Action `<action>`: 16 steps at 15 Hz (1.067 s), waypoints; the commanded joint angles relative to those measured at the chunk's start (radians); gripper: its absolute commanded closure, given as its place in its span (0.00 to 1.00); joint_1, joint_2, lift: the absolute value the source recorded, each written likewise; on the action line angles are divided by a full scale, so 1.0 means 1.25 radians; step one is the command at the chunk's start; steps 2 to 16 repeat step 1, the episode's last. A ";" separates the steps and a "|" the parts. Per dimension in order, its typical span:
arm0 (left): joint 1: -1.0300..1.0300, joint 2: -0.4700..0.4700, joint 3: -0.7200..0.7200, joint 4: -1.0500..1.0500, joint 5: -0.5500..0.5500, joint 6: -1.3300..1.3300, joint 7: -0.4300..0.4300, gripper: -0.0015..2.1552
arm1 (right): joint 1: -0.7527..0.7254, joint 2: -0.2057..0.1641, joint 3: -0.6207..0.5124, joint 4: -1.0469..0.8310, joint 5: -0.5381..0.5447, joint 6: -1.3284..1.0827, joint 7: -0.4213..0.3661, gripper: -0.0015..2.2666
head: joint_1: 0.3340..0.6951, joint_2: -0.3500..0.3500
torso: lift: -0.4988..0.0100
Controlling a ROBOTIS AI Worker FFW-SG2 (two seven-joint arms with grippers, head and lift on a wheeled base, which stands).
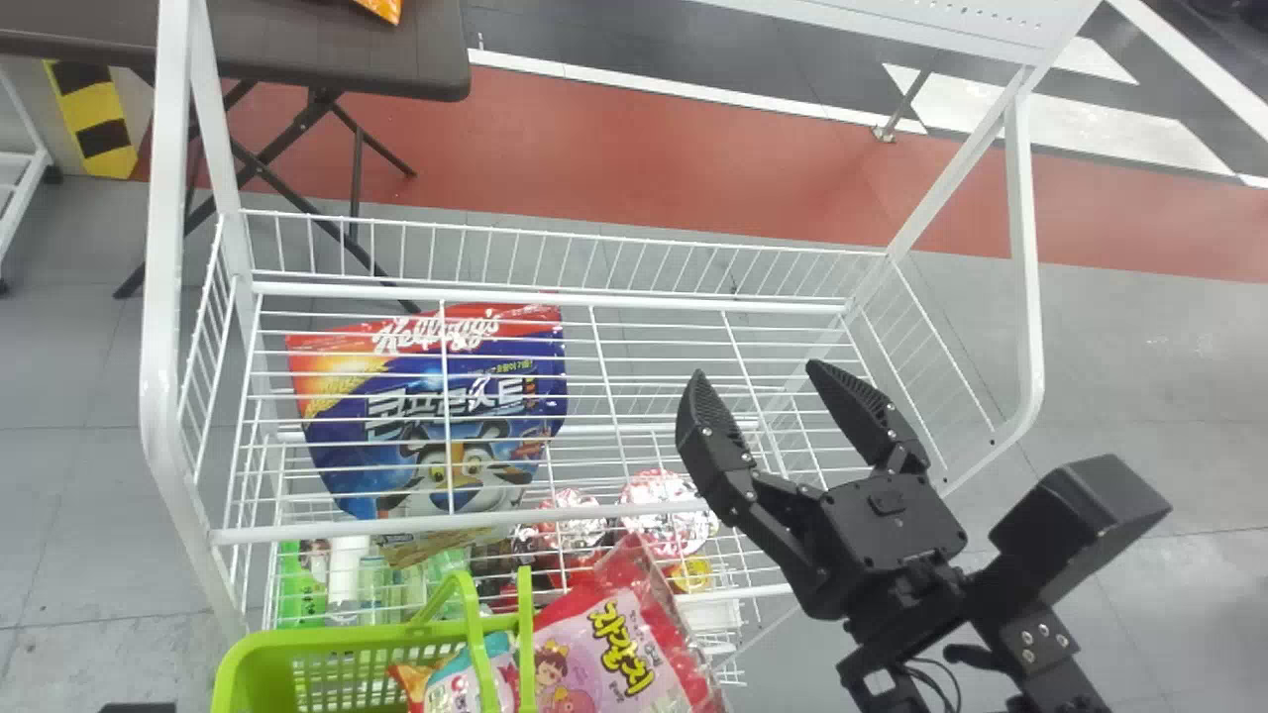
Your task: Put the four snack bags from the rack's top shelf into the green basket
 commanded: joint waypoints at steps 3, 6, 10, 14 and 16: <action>0.000 0.000 0.000 0.000 0.000 0.000 0.000 0.96 | 0.002 0.000 0.000 -0.003 -0.001 0.000 0.000 0.03 | 1.00 0.00 | 0.98; 0.000 0.000 0.000 0.000 0.000 0.000 0.000 0.96 | 0.002 0.000 0.000 -0.003 -0.001 0.000 0.000 0.03 | 1.00 0.00 | 0.98; 0.000 0.000 0.000 0.000 0.000 0.000 0.000 0.96 | 0.002 0.000 0.000 -0.003 -0.001 0.000 0.000 0.03 | 1.00 0.00 | 0.98; 0.000 0.000 0.000 0.000 0.000 0.000 0.000 0.96 | 0.002 0.000 0.000 -0.003 -0.001 0.000 0.000 0.03 | 1.00 0.00 | 0.98; 0.000 0.000 0.000 0.000 0.000 0.000 0.000 0.96 | 0.002 0.000 0.000 -0.003 -0.001 0.000 0.000 0.03 | 1.00 0.00 | 0.98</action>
